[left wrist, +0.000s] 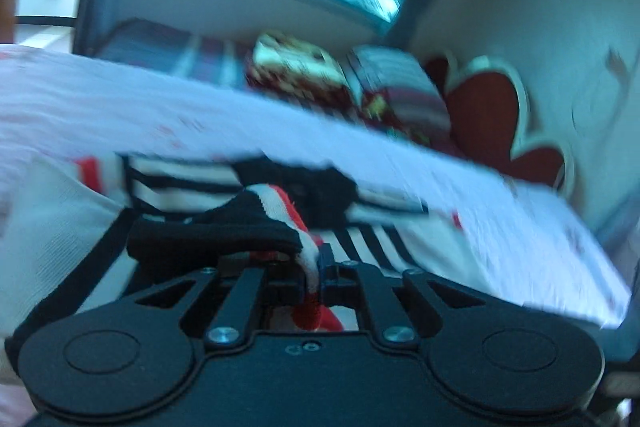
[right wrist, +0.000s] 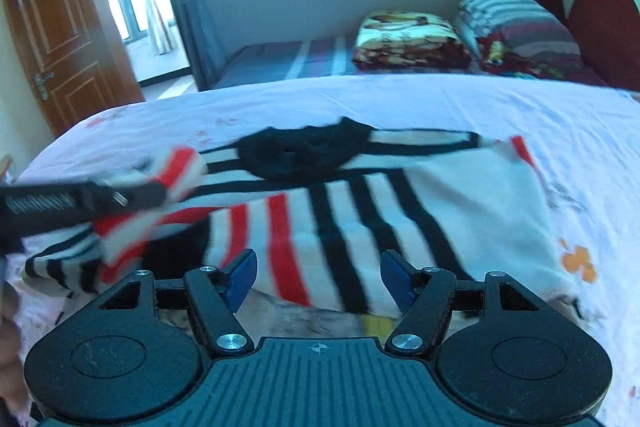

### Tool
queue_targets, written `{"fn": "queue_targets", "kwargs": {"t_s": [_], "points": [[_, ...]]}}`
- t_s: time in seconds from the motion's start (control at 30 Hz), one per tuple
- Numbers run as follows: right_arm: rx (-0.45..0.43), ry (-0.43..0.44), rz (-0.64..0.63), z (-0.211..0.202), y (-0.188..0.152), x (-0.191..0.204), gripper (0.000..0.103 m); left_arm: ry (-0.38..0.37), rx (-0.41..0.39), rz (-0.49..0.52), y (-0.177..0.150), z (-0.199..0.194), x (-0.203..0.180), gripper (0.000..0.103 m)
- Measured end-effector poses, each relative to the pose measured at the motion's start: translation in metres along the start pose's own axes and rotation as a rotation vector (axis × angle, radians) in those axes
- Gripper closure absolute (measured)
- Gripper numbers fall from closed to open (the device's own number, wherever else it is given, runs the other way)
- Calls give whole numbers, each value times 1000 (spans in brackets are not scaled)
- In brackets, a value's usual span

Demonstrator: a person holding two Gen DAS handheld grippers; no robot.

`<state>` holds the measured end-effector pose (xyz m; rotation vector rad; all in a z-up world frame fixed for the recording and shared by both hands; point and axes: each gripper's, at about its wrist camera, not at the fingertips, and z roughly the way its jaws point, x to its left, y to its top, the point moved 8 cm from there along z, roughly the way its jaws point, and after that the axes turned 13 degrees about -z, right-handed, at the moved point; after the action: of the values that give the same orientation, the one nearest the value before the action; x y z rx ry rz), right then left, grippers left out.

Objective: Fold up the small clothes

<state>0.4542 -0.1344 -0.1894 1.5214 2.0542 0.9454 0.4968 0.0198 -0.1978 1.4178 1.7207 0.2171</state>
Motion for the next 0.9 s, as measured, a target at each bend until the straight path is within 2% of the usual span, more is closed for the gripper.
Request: {"fn": "queue_targets", "kwargs": {"t_s": [0.07, 0.1, 0.13, 0.17, 0.23, 0.37, 0.43, 0.5, 0.57, 0.63, 0.73, 0.77, 0.9], "points": [[1, 1, 11, -7, -5, -11, 35, 41, 92, 26, -22, 15, -2, 82], [-3, 3, 15, -9, -7, -13, 35, 53, 107, 28, -26, 15, -1, 79], [-9, 9, 18, -11, -7, -14, 35, 54, 100, 30, -26, 10, -1, 68], [-11, 17, 22, -12, -7, -14, 35, 59, 81, 30, -24, 1, -3, 43], [-10, 47, 28, -13, -7, -12, 35, 62, 26, 28, -16, -16, -6, 23], [-24, 100, 4, -16, 0, 9, 35, 53, -64, 47, 12, -49, -24, 22], [-36, 131, -23, -17, 5, 25, 35, 75, -104, 9, 24, -64, -14, 22], [-39, 152, -68, -14, 9, 45, 35, 124, -143, -27, 33, -80, 8, 22], [-33, 165, -106, -8, 11, 63, 35, 218, -163, -56, 38, -90, 39, 22], [-25, 175, -148, 1, 12, 81, 35, 301, -164, -119, 38, -96, 72, 22], [-13, 143, -226, 18, 13, 103, 35, 377, -164, -185, 32, -102, 108, 24], [-10, 132, -240, 23, 13, 107, 35, 391, -154, -196, 29, -101, 116, 25], [3, 99, -213, 44, 21, 106, 36, 368, -101, -226, 18, -86, 126, 26]]}}
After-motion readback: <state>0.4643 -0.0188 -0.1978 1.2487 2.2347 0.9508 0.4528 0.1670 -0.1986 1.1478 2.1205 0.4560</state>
